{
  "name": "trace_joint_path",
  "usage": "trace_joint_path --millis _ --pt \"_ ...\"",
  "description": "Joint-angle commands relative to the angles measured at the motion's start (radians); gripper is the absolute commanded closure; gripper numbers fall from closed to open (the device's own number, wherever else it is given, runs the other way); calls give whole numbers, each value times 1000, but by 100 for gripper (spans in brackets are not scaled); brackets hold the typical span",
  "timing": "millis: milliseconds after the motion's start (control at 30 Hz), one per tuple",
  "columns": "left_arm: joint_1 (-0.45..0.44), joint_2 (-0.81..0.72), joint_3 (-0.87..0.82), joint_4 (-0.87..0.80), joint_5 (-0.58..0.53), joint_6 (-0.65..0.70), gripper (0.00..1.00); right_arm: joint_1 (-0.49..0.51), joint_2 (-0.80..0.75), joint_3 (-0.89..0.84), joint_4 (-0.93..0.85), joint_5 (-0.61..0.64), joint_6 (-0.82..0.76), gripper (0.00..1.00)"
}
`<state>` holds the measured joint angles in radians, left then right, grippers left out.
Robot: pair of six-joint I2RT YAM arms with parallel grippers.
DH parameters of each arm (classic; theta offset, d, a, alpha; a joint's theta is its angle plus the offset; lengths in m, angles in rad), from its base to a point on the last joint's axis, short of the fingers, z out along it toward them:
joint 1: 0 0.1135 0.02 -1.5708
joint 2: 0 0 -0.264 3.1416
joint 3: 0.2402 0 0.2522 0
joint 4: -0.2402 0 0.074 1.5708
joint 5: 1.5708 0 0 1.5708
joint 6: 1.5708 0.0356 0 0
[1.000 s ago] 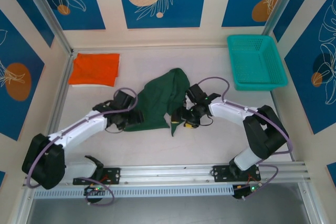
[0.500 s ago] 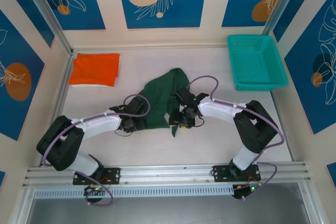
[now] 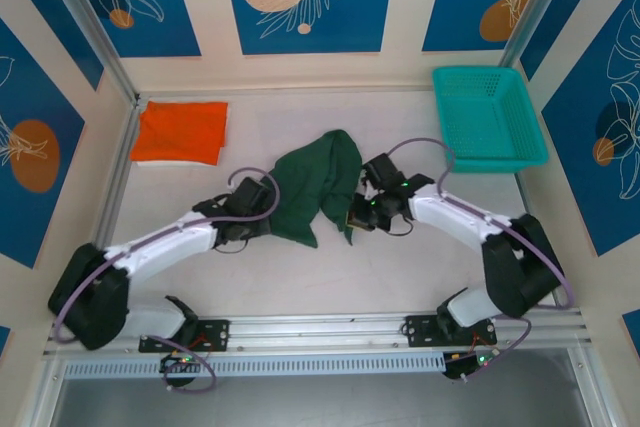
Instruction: Fold and stack the t-shirts
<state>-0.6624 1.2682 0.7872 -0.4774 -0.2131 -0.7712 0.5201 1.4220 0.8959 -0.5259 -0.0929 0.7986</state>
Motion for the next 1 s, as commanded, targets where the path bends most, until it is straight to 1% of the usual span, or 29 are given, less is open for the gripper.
trace_joint_path --millis 0,133,200,333,433,500,600,700,767,833,867,900,933,967 --pt "-2 -143 162 -152 -102 72 100 -96 -121 -15 -35 -111 -18 99" --pt "19 -268 337 -243 -181 131 100 -202 -255 15 -93 -149 -40 100" --pt "42 -301 415 -263 -202 157 100 -242 -310 35 -115 -154 -45 100" --pt "90 -307 582 -312 -217 200 100 -321 -424 77 -169 -95 -41 100" --pt "140 -284 683 -340 -244 228 100 -390 -505 89 -171 -76 -20 100" --pt "188 -257 739 -371 -219 228 100 -440 -549 89 -170 -66 4 100" --pt "239 -208 793 -416 -134 217 100 -506 -594 85 -167 -64 32 100" --pt "285 -163 748 -418 -50 191 100 -524 -569 63 -150 -48 40 100" --pt "340 -130 675 -404 22 157 100 -526 -494 66 -184 -56 17 100" --pt "403 -105 567 -348 101 121 100 -524 -414 49 -197 -70 -12 100" --pt "443 -82 512 -323 140 94 98 -524 -369 37 -198 -84 -22 100" --pt "483 -60 462 -295 183 69 89 -523 -330 22 -200 -96 -31 100" --pt "513 -41 427 -270 225 51 84 -522 -301 13 -197 -111 -42 100" --pt "537 -20 392 -242 264 34 76 -520 -273 -2 -193 -123 -53 100"
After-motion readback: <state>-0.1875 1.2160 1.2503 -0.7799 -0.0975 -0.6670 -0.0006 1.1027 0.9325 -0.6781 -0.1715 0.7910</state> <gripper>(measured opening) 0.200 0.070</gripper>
